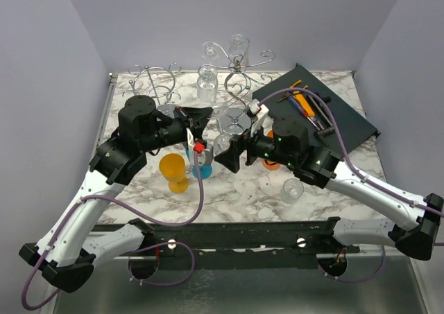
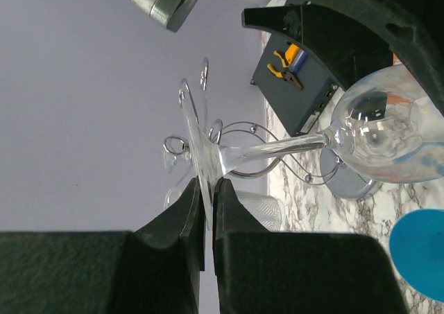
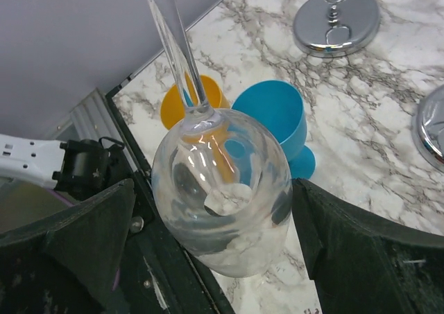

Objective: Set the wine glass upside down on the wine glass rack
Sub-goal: Turn the wine glass upside down at the wine rack.

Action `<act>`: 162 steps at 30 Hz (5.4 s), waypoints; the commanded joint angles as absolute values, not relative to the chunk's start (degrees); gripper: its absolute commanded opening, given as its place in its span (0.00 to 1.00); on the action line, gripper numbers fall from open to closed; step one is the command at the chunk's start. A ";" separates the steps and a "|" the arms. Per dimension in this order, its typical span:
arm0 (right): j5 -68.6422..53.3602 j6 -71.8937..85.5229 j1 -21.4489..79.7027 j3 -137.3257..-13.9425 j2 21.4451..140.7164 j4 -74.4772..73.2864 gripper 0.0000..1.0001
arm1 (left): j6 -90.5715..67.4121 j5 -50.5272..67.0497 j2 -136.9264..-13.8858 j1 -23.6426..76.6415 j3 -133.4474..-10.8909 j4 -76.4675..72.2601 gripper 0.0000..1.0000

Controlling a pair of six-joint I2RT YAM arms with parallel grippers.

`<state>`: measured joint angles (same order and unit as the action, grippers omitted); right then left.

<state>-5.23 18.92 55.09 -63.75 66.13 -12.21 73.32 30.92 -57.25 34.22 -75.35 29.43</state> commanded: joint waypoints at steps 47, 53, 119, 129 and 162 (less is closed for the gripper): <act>13.18 4.73 49.48 -47.79 70.13 24.68 0.29 | 60.35 25.76 -53.84 34.37 -74.02 20.13 0.99; 9.34 6.94 44.38 -47.24 70.30 26.87 0.28 | 56.70 22.40 -52.57 34.37 -73.73 20.14 0.99; -6.72 -1.30 38.42 -51.43 81.68 32.87 0.19 | 37.40 10.37 -56.67 34.37 -78.33 21.55 0.99; -0.27 5.30 38.36 -46.42 81.36 40.12 0.16 | 36.83 9.67 -56.78 34.37 -78.66 21.62 0.99; 0.57 9.58 38.40 -55.58 71.57 5.30 0.99 | 24.98 7.94 -61.73 34.37 -85.34 21.86 0.99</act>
